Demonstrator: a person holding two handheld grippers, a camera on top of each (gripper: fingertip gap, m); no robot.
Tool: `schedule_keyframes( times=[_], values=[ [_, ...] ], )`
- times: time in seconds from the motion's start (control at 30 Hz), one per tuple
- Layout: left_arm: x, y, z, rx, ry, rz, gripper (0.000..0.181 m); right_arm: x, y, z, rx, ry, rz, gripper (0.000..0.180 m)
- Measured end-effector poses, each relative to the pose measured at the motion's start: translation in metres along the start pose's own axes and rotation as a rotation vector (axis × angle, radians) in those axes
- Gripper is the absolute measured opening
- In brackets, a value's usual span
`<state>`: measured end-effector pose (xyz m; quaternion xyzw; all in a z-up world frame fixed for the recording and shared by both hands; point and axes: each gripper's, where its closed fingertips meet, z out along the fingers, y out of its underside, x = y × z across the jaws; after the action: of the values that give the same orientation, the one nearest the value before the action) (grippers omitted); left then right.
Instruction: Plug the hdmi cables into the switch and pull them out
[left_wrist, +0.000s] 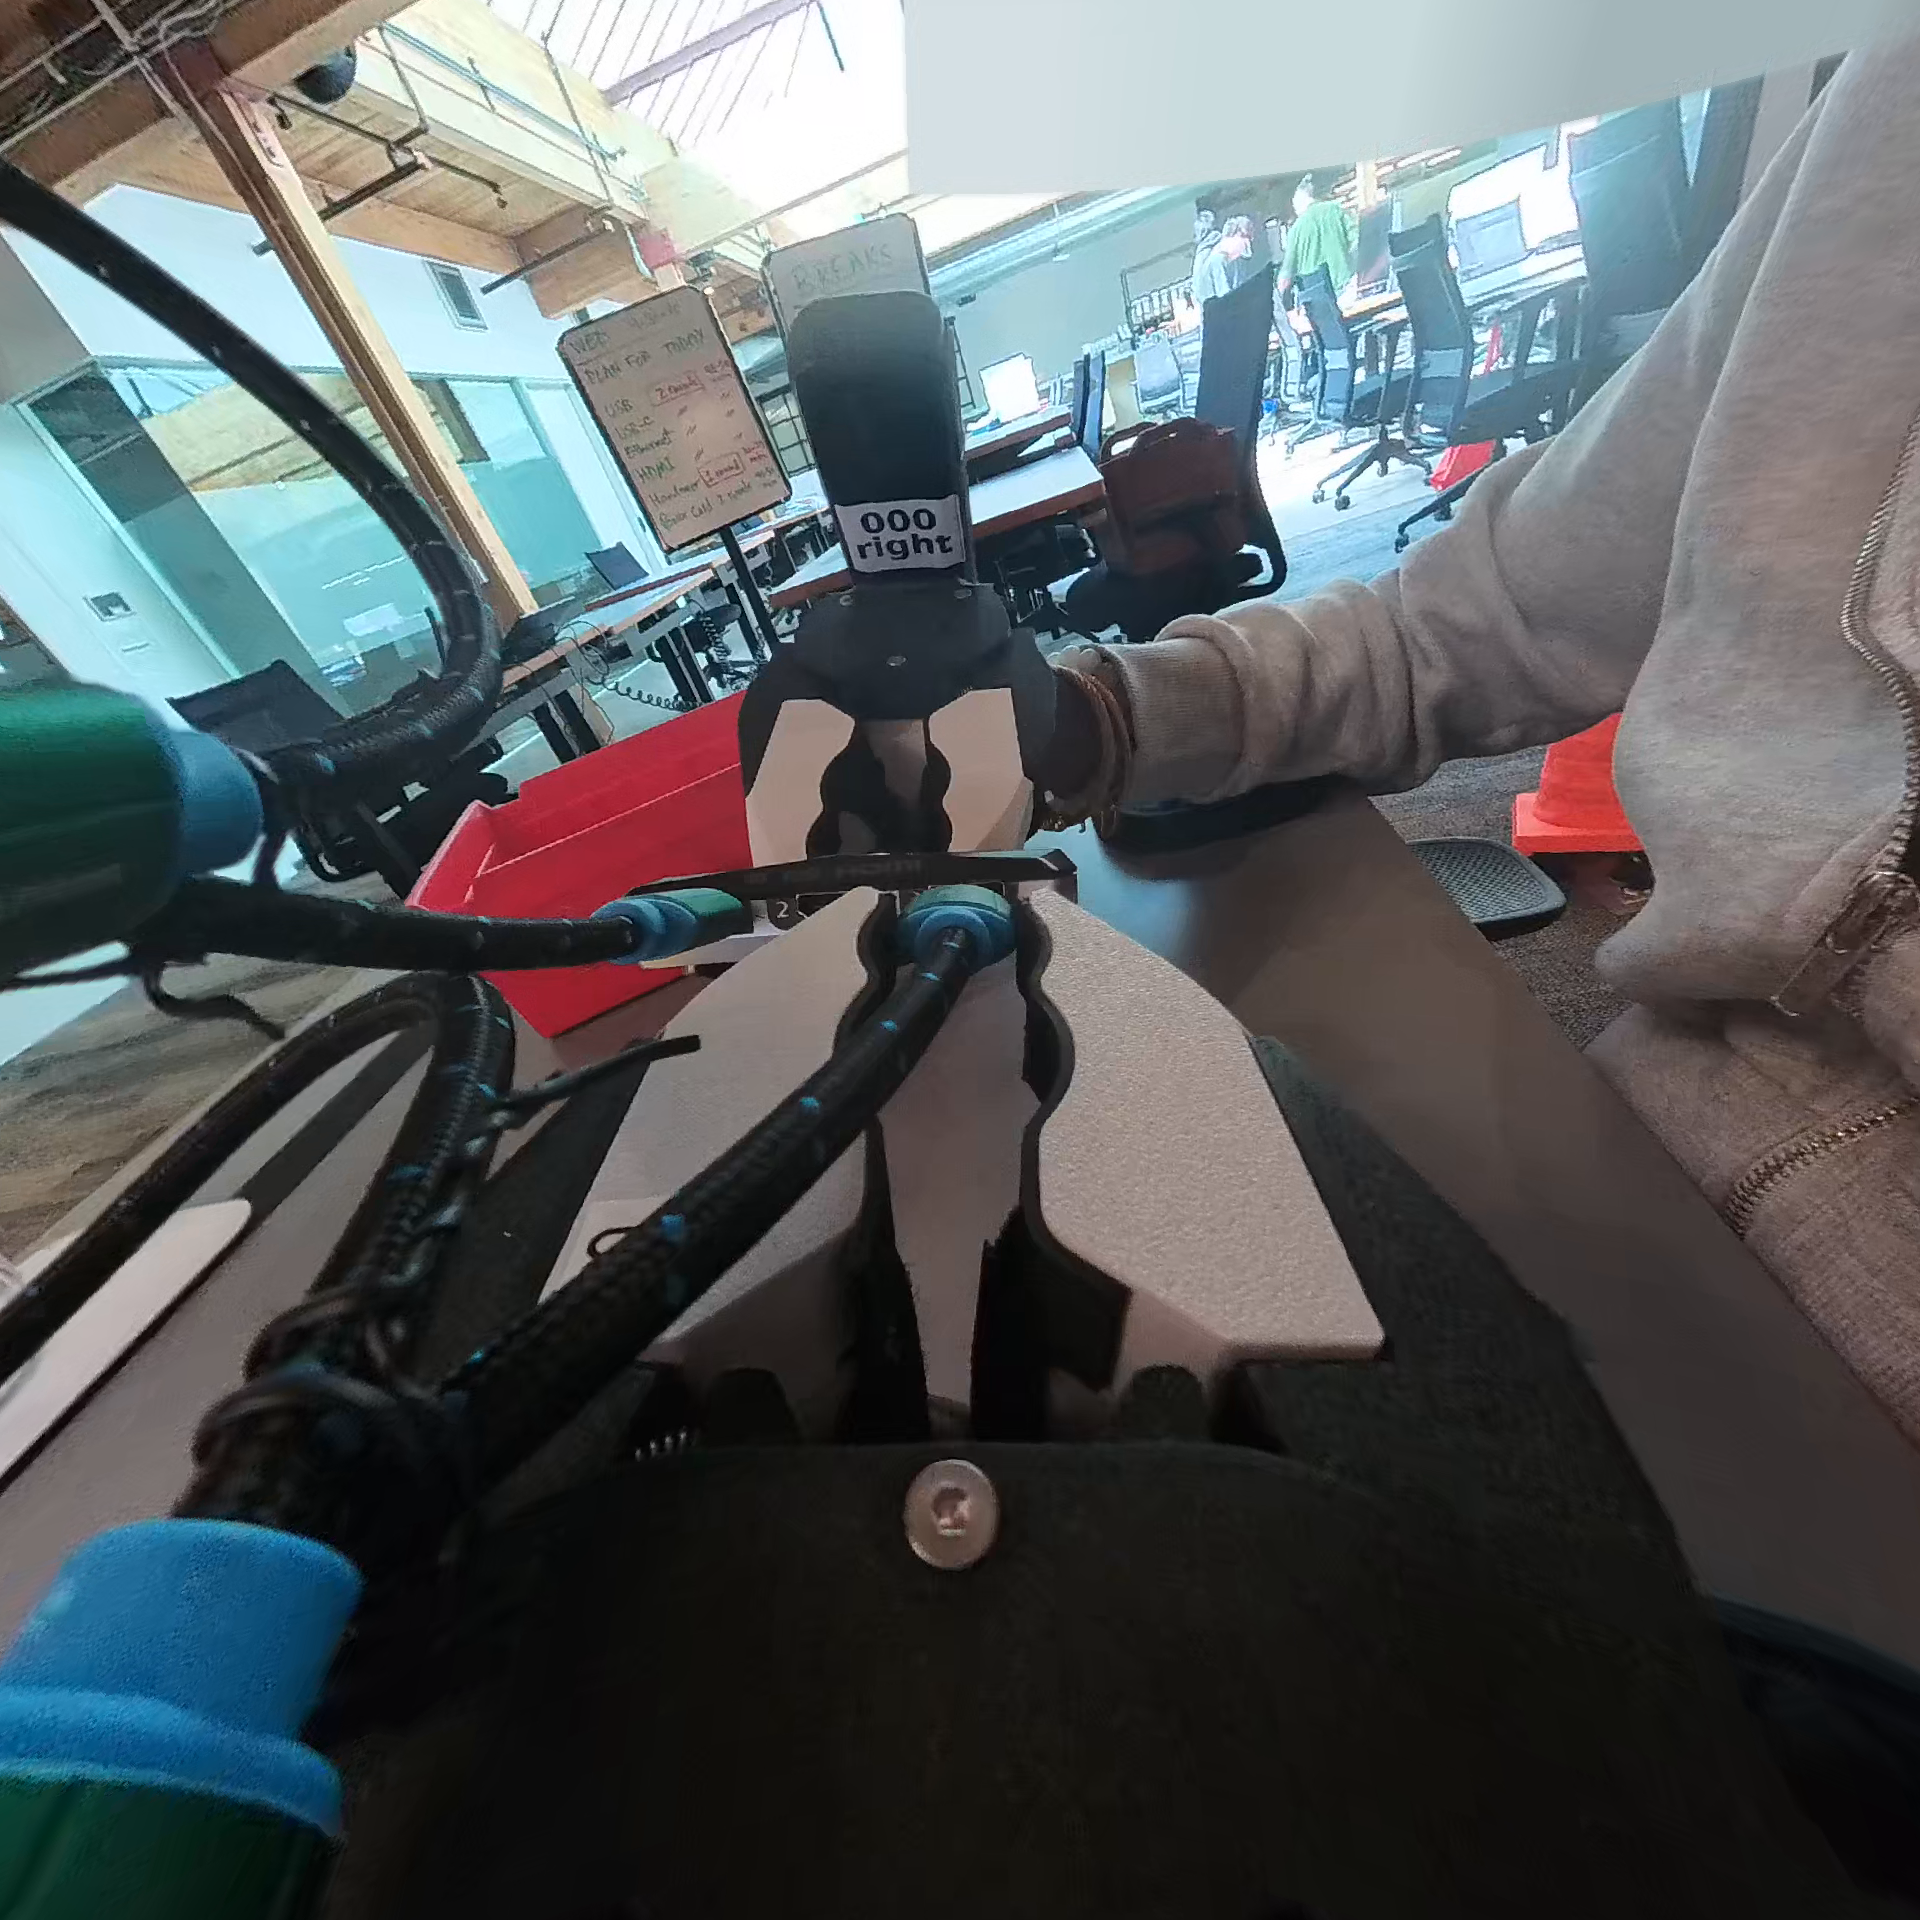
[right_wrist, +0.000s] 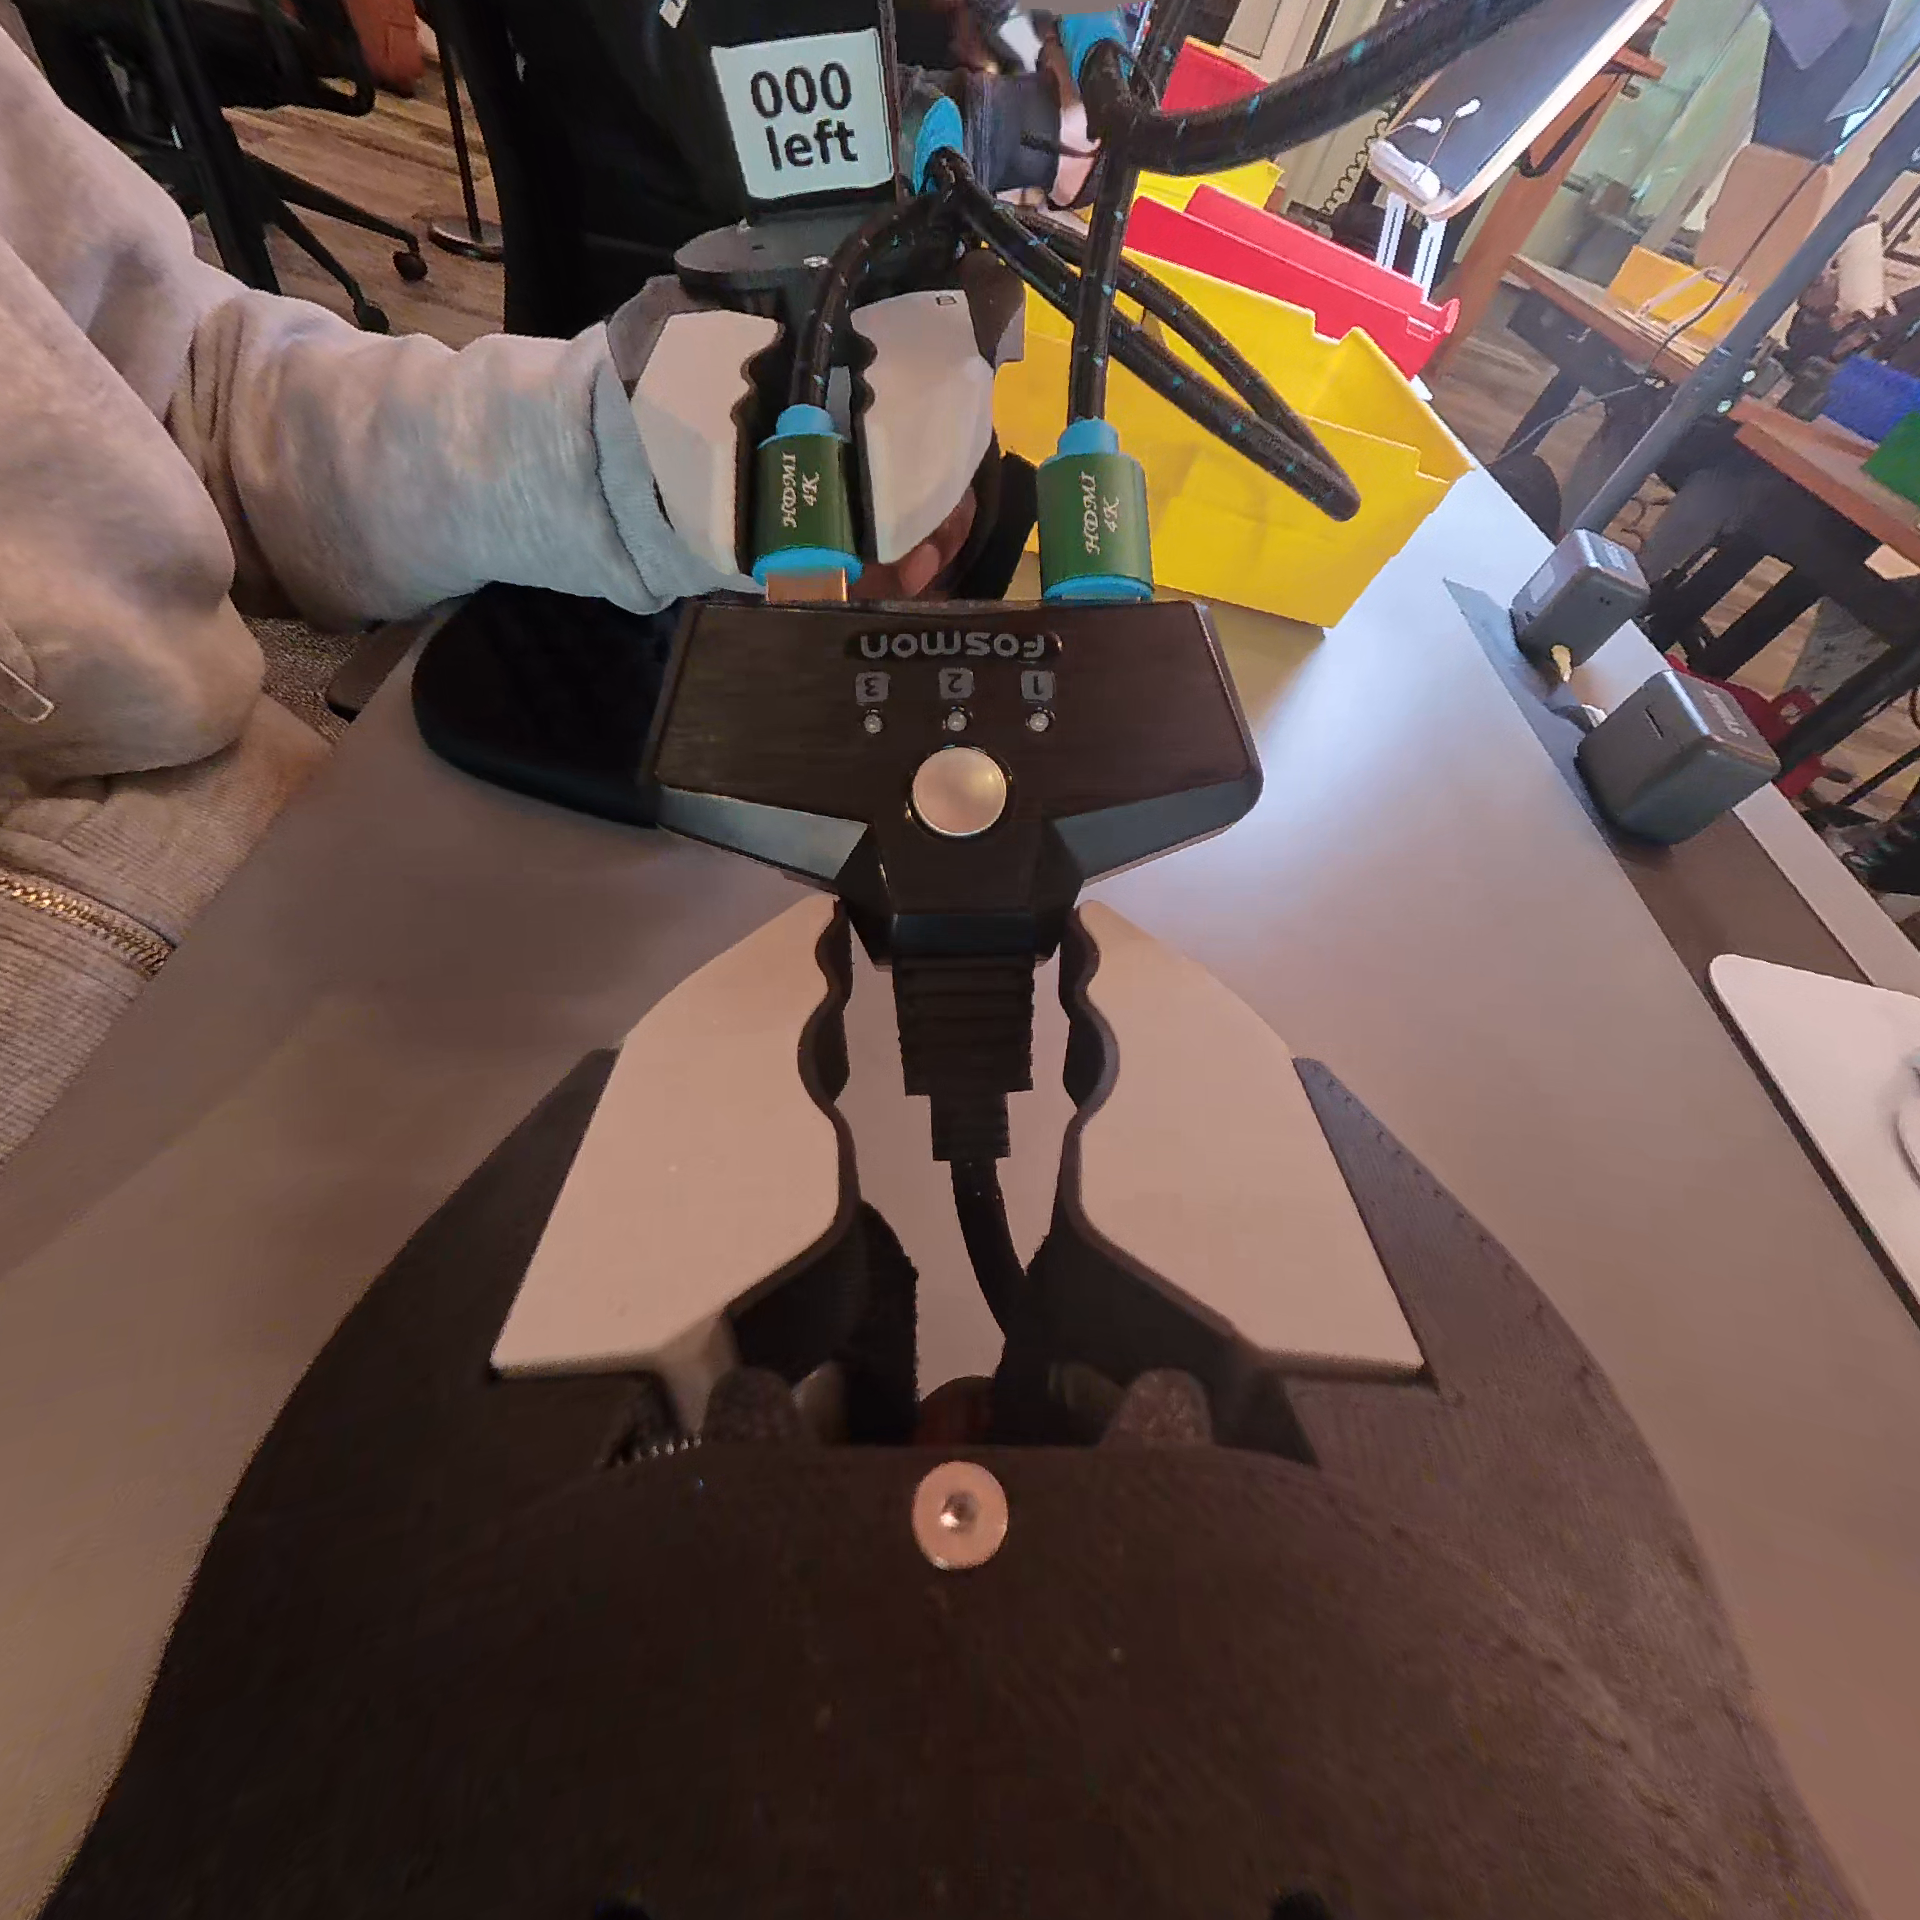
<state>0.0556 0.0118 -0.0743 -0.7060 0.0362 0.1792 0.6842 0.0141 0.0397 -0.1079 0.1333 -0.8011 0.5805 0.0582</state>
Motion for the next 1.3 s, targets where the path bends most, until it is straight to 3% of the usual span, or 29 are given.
schedule_keyframes(
  times=[0.9, 1.13, 1.3],
  values=[
    [-0.007, 0.012, 0.003, -0.05, -0.04, -0.052, 0.021, 0.007, 0.005, 0.007, -0.012, 0.057, 0.037, 0.039],
    [-0.021, -0.023, -0.009, 0.179, -0.164, 0.031, 0.032, 0.015, -0.023, -0.003, 0.094, 0.115, 0.021, 0.039],
    [-0.038, -0.036, -0.025, 0.263, -0.29, 0.064, 0.033, 0.039, -0.075, -0.026, 0.236, 0.192, 0.04, 0.039]
  ],
)
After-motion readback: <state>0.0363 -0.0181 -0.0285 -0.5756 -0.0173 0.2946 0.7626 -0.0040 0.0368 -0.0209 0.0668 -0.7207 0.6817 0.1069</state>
